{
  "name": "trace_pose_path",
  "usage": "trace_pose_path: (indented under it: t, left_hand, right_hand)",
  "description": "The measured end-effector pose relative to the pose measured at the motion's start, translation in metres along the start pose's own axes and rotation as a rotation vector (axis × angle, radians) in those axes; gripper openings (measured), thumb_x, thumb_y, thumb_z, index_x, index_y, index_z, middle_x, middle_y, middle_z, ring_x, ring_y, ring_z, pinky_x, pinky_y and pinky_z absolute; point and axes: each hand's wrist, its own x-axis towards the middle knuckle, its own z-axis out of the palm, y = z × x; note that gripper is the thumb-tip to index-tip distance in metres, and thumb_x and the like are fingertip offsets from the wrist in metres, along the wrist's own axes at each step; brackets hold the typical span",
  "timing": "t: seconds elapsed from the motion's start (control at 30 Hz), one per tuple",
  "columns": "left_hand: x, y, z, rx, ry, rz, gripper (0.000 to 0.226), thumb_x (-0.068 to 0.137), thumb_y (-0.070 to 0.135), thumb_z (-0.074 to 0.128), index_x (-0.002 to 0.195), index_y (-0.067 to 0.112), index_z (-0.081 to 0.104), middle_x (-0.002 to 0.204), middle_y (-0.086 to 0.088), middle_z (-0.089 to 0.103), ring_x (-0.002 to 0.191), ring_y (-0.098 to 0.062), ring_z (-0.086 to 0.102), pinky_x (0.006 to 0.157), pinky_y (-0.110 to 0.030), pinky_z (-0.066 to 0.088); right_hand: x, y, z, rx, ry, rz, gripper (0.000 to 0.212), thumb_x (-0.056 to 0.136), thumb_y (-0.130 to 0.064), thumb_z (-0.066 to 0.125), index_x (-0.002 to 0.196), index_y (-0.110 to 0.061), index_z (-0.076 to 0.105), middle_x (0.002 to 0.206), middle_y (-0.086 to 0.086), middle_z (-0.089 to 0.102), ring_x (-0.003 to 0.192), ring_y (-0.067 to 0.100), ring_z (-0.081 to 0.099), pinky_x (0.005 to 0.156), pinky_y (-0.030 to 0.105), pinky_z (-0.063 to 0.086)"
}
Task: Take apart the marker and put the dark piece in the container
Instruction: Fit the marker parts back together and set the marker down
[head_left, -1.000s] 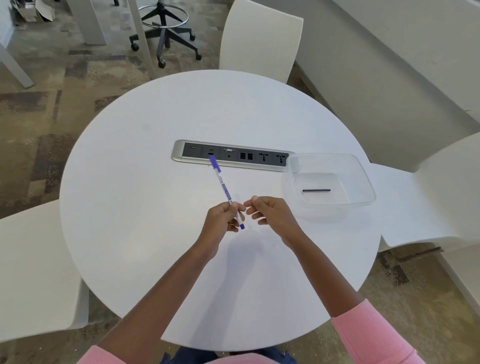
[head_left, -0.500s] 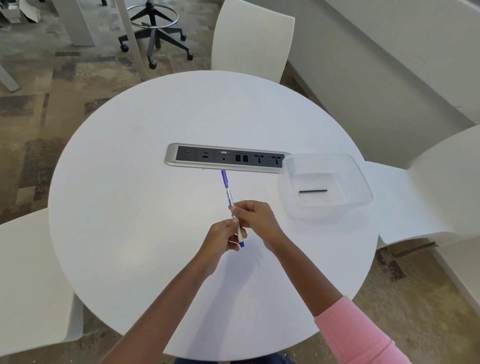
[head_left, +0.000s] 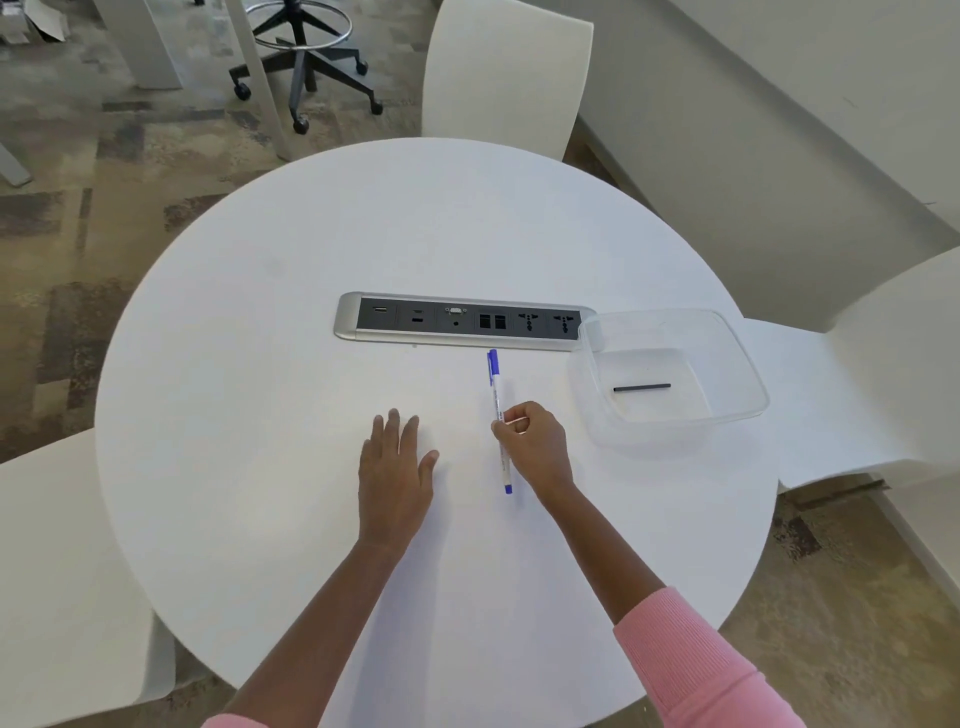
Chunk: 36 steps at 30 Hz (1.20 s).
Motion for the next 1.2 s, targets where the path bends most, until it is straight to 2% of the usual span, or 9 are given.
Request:
trace_pose_path:
  t: [0.1,0.17,0.23,0.37,0.73,0.87,0.97,1.2]
  left_hand:
    - [0.007,-0.009,0.002,0.130,-0.065,0.008,0.055,0.087,0.034,0.034,0.120,-0.002,0.059,0.126,-0.026,0.056,0.114,-0.043,0.055,0.085,-0.054,0.048]
    - [0.011,-0.012,0.003,0.183,-0.086,0.013,0.057,0.087,0.034,0.033,0.121,-0.003,0.059,0.127,-0.025,0.056,0.114,-0.043,0.055,0.085,-0.056,0.047]
    - [0.015,-0.015,0.005,0.212,-0.110,0.024,0.059,0.090,0.038,0.030,0.121,-0.003,0.058,0.127,-0.025,0.056,0.115,-0.042,0.055,0.085,-0.057,0.047]
    - [0.023,-0.018,0.009,0.214,-0.162,0.032,0.074,0.099,0.044,0.003,0.123,-0.001,0.058,0.129,-0.023,0.055,0.117,-0.039,0.054,0.088,-0.055,0.047]
    - [0.029,-0.017,0.016,0.164,-0.131,0.009,0.073,0.098,0.044,0.001,0.131,0.003,0.051,0.138,-0.020,0.047,0.125,-0.035,0.048,0.100,-0.052,0.037]
    - [0.029,-0.017,0.017,0.157,-0.088,0.014,0.073,0.098,0.044,0.001,0.132,0.003,0.051,0.139,-0.020,0.047,0.125,-0.035,0.048,0.100,-0.052,0.037]
    - [0.029,-0.016,0.017,0.167,-0.063,0.026,0.073,0.098,0.044,0.001,0.130,0.002,0.052,0.137,-0.021,0.048,0.124,-0.036,0.049,0.098,-0.054,0.039]
    - [0.029,-0.018,0.020,0.176,-0.047,0.047,0.073,0.098,0.044,0.001,0.130,0.002,0.052,0.136,-0.022,0.049,0.123,-0.037,0.050,0.097,-0.054,0.040]
  right_hand:
    - [0.004,0.005,0.005,-0.045,0.023,0.007,0.013,0.082,-0.012,0.057,0.090,-0.003,0.055,0.073,0.002,0.056,0.067,0.018,0.052,0.054,0.019,0.039]
    - [0.007,0.008,0.009,-0.094,0.038,0.013,0.013,0.082,-0.012,0.055,0.092,-0.004,0.054,0.074,0.004,0.056,0.067,0.019,0.051,0.055,0.025,0.042]
    - [0.011,0.011,0.012,-0.141,0.052,0.014,0.014,0.082,-0.012,0.054,0.094,-0.004,0.054,0.076,0.006,0.056,0.069,0.021,0.052,0.065,0.031,0.045]
    - [0.015,0.017,0.018,-0.202,0.067,0.011,0.015,0.082,-0.012,0.055,0.095,-0.005,0.054,0.080,0.008,0.056,0.076,0.023,0.052,0.072,0.033,0.045]
    - [0.017,0.023,0.031,-0.224,0.066,0.043,0.021,0.082,-0.017,0.059,0.097,-0.004,0.052,0.094,0.016,0.064,0.077,0.024,0.053,0.073,0.033,0.044]
    - [0.017,0.023,0.034,-0.212,0.061,0.055,0.025,0.081,-0.021,0.062,0.097,-0.006,0.051,0.094,0.017,0.064,0.084,0.029,0.059,0.076,0.037,0.048]
    - [0.016,0.022,0.033,-0.201,0.051,0.067,0.028,0.080,-0.023,0.064,0.098,-0.007,0.051,0.092,0.015,0.063,0.079,0.026,0.057,0.076,0.037,0.047]
    - [0.013,0.022,0.030,-0.158,0.025,0.082,0.028,0.078,-0.024,0.065,0.095,-0.009,0.049,0.084,0.010,0.058,0.074,0.024,0.054,0.068,0.033,0.043]
